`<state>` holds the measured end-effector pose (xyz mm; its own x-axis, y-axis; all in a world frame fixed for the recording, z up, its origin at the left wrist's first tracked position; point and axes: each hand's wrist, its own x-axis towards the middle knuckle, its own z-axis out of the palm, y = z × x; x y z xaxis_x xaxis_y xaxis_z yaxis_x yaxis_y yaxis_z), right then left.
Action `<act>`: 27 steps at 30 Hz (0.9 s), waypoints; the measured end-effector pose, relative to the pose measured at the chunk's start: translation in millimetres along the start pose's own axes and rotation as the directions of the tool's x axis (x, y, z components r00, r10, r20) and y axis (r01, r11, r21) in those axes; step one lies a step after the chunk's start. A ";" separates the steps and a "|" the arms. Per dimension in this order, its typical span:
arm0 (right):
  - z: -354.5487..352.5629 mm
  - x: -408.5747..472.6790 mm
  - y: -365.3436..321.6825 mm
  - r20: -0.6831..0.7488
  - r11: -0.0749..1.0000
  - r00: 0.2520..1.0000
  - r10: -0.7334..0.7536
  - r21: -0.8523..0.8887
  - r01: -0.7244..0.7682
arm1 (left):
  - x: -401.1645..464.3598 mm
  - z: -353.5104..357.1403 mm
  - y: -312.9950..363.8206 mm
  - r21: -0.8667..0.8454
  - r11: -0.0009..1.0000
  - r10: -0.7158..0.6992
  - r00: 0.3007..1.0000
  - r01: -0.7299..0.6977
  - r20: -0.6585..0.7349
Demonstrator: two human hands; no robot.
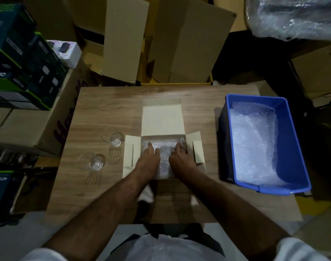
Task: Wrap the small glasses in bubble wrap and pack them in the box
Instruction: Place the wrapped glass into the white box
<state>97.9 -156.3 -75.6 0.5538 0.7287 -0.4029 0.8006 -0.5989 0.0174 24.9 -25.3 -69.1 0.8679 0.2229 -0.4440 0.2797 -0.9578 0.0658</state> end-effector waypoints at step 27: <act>-23.9 -94.7 73.6 -0.559 0.881 0.799 0.221 0.466 0.082 | -35.3 -27.4 43.2 -0.216 0.937 0.141 0.862 -0.276 -0.487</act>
<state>109.9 -261.4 -14.3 0.7475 0.6356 0.1929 0.6441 -0.6225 -0.4446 17.6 -69.6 -26.1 0.9875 0.1451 0.0623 0.1114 -0.9196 0.3767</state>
